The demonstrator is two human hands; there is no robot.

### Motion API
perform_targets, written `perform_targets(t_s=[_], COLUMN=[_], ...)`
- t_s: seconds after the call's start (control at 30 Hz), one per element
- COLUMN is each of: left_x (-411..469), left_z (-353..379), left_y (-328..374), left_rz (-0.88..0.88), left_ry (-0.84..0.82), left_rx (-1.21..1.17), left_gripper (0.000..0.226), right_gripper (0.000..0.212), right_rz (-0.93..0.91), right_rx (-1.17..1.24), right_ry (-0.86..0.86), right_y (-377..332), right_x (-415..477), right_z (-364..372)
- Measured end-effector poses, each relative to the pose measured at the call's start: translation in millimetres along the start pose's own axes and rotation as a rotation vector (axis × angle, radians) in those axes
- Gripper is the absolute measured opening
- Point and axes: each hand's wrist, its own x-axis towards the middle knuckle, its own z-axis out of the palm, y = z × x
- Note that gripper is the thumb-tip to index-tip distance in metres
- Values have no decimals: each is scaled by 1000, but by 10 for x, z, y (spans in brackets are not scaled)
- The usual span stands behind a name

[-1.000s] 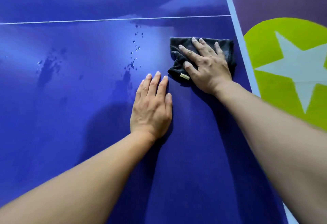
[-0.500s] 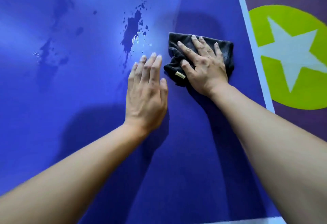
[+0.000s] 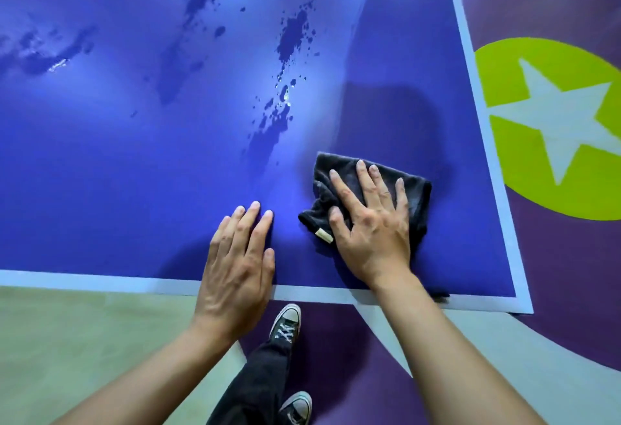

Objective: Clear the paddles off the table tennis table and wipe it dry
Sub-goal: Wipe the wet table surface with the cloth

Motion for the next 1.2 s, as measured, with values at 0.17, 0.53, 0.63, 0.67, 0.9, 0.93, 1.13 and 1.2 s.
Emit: perform_targets(t_s=[0.17, 0.53, 0.63, 0.67, 0.9, 0.93, 1.13, 1.2], left_x=[-229, -108, 213, 343, 1866, 2184, 3912, 4033], left_z=[-69, -236, -254, -251, -282, -282, -241, -179], left_y=[-75, -421, -529, -560, -707, -744, -895, -936], left_rz=[-13, -67, -54, -48, 44, 56, 85, 74], left_ry=[-13, 100, 117, 112, 71, 70, 59, 69], left_rx=[-39, 26, -9, -22, -20, -20, 1, 22], left_gripper=[54, 37, 25, 25, 36, 37, 41, 46], right_gripper=[57, 60, 60, 60, 60, 60, 60, 58], right_rz=[-33, -12, -9, -6, 50, 56, 134, 145], right_rx=[52, -50, -75, -69, -66, -68, -85, -83], right_ry=[17, -85, -95, -99, -79, -83, -57, -54], right_y=[-516, -524, -480, -463, -307, -267, 98, 202], right_x=[-685, -13, 365, 511, 1817, 2068, 3585, 4044], right_z=[113, 117, 150, 157, 178, 183, 236, 241])
